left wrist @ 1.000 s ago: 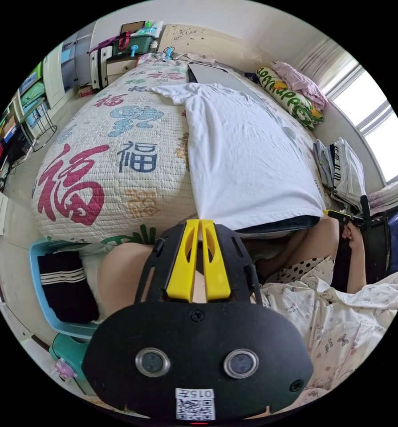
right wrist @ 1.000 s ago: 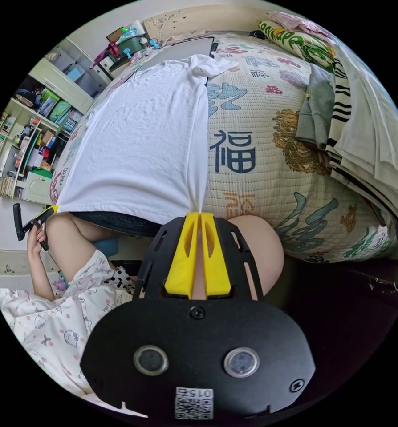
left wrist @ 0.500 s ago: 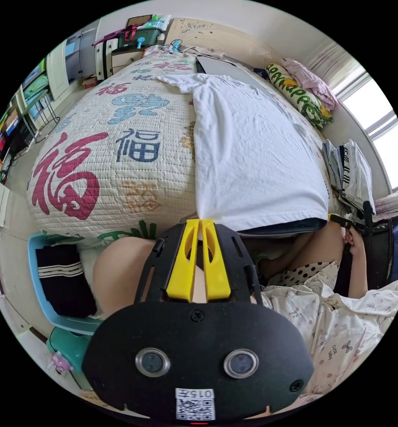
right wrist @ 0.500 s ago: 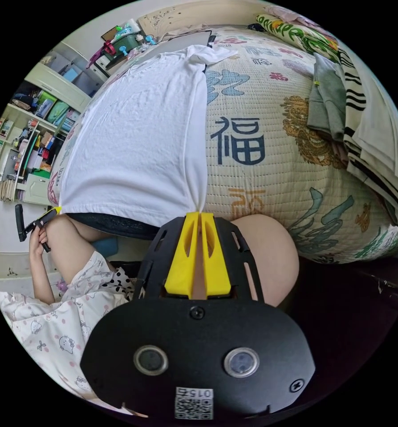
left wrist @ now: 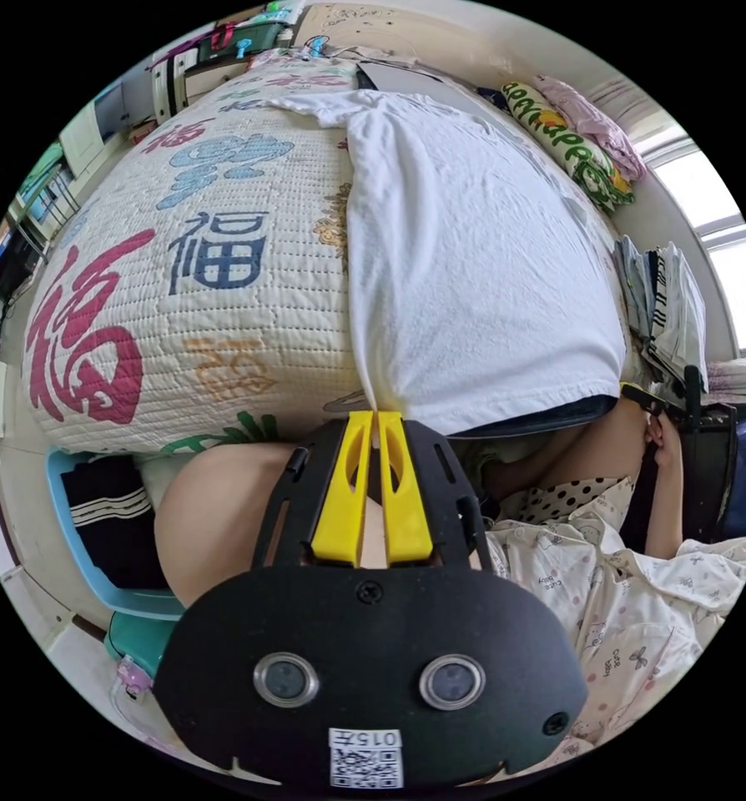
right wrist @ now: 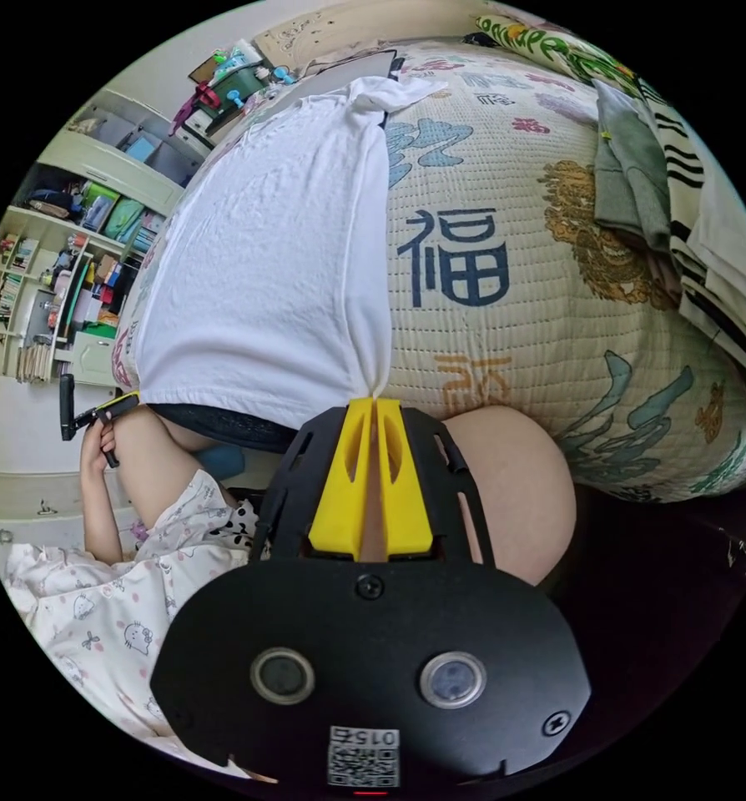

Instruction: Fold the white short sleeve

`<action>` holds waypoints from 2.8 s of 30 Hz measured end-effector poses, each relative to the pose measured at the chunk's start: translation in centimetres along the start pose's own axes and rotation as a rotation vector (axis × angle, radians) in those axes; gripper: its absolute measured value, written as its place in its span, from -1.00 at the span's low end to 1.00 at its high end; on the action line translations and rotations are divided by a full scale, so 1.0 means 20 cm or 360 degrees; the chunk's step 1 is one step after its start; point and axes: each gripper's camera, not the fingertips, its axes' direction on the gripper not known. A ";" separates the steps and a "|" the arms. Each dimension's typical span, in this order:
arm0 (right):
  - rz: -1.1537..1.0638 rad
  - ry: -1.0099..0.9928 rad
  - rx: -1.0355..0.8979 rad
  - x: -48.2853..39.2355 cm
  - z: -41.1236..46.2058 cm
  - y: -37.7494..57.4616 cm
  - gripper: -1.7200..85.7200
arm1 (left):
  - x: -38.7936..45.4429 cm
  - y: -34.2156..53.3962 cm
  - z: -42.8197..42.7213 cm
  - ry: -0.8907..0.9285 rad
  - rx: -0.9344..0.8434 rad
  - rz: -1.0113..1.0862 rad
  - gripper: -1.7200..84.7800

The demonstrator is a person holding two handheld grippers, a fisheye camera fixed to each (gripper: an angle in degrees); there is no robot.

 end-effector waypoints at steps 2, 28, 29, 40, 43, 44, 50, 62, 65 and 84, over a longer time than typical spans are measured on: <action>0.0009 -0.0045 0.0008 0.01 -0.05 -0.02 -0.97 | -0.02 -0.02 0.04 -0.0008 0.0004 -0.0005 -0.97; 0.0165 -0.0114 0.0931 0.16 -1.64 -0.25 -0.88 | -0.07 0.39 0.26 -0.0587 0.1514 0.0049 -0.78; 0.0162 -0.0135 0.0989 0.17 -1.69 -0.28 -0.87 | -0.04 0.38 0.27 -0.0592 0.1564 0.0081 -0.77; 0.0454 -0.1060 0.0985 0.61 -1.89 -1.50 -0.75 | 0.43 -0.70 0.70 -0.0019 0.1392 0.0616 -0.75; 0.0582 -0.1179 0.0816 0.75 -1.84 -1.89 -0.72 | 0.64 -1.12 0.83 0.0054 0.1271 0.0787 -0.75; 0.0602 -0.1186 0.0789 0.78 -1.83 -1.96 -0.71 | 0.68 -1.22 0.86 0.0070 0.1239 0.0820 -0.75; 0.0637 -0.1302 0.0633 0.97 -1.75 -2.42 -0.74 | 1.18 -2.23 1.24 0.0214 0.0874 0.1031 -0.72; 0.0738 -0.1295 0.0654 1.13 -1.73 -2.60 -0.90 | 2.17 -3.61 2.27 0.0014 0.0227 0.0939 -0.75; 0.0739 -0.1274 0.0673 1.16 -1.71 -2.61 -0.91 | 2.23 -3.73 2.39 -0.0072 0.0171 0.0901 -0.77; -0.0394 -0.0615 0.0630 0.42 -1.32 -2.44 -0.95 | 0.66 -3.13 1.61 0.0117 0.0849 0.0681 -0.96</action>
